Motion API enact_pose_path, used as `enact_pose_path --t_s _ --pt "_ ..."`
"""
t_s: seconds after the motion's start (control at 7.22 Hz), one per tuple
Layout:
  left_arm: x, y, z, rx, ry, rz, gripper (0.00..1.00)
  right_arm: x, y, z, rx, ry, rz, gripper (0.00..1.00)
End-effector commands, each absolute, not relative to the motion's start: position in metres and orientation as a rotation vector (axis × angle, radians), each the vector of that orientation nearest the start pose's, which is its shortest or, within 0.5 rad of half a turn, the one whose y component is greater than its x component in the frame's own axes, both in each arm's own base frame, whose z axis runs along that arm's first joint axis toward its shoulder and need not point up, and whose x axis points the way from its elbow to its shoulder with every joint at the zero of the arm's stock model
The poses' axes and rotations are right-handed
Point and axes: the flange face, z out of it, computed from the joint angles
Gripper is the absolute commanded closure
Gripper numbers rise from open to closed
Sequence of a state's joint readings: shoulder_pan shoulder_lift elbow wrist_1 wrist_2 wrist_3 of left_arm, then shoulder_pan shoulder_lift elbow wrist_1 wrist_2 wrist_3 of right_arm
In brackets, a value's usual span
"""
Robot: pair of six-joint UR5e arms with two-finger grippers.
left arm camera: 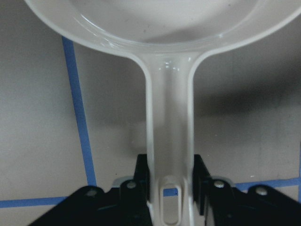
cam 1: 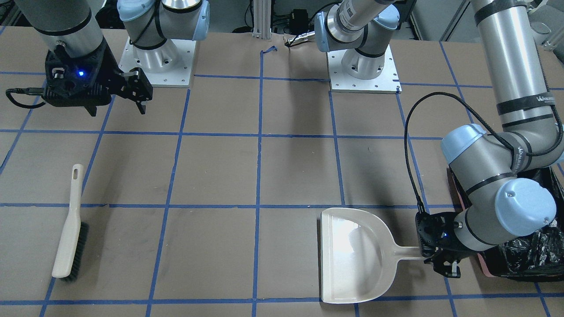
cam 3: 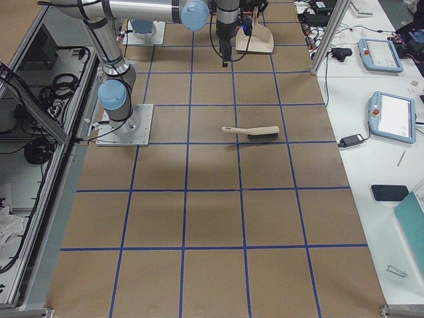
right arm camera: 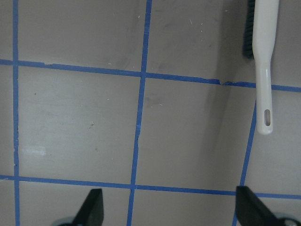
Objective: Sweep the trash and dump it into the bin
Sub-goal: 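Set the dustpan down flat with the left gripper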
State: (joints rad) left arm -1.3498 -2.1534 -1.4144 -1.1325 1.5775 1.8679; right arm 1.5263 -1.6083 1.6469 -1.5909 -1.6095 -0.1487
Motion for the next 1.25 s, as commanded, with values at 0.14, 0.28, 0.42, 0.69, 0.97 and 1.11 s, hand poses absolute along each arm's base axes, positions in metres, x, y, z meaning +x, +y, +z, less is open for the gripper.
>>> enact_pose_path --t_s 0.14,0.28,0.42,0.69,0.97,1.11 --pt "0.019 -0.697 0.247 -2.296 -2.136 -0.019 0.58 0.108 -0.478 0.47 -0.164 3.178 0.041 0.0" --pt "0.019 -0.695 0.246 -2.293 -2.136 -0.021 0.44 0.108 -0.477 0.471 -0.164 3.175 0.035 0.0" --pt "0.023 -0.694 0.265 -2.302 -2.155 -0.003 0.41 0.108 -0.476 0.471 -0.169 3.176 0.043 0.0" --pt "0.017 -0.691 0.348 -2.302 -2.158 0.027 0.44 0.107 -0.476 0.465 -0.192 3.174 0.097 0.0" --pt "0.005 -0.665 0.442 -2.261 -2.162 0.004 0.44 0.107 -0.476 0.466 -0.192 3.176 0.095 0.0" --pt "-0.003 -0.645 0.463 -2.179 -2.219 -0.016 0.44 0.106 -0.477 0.467 -0.185 3.177 0.086 0.0"
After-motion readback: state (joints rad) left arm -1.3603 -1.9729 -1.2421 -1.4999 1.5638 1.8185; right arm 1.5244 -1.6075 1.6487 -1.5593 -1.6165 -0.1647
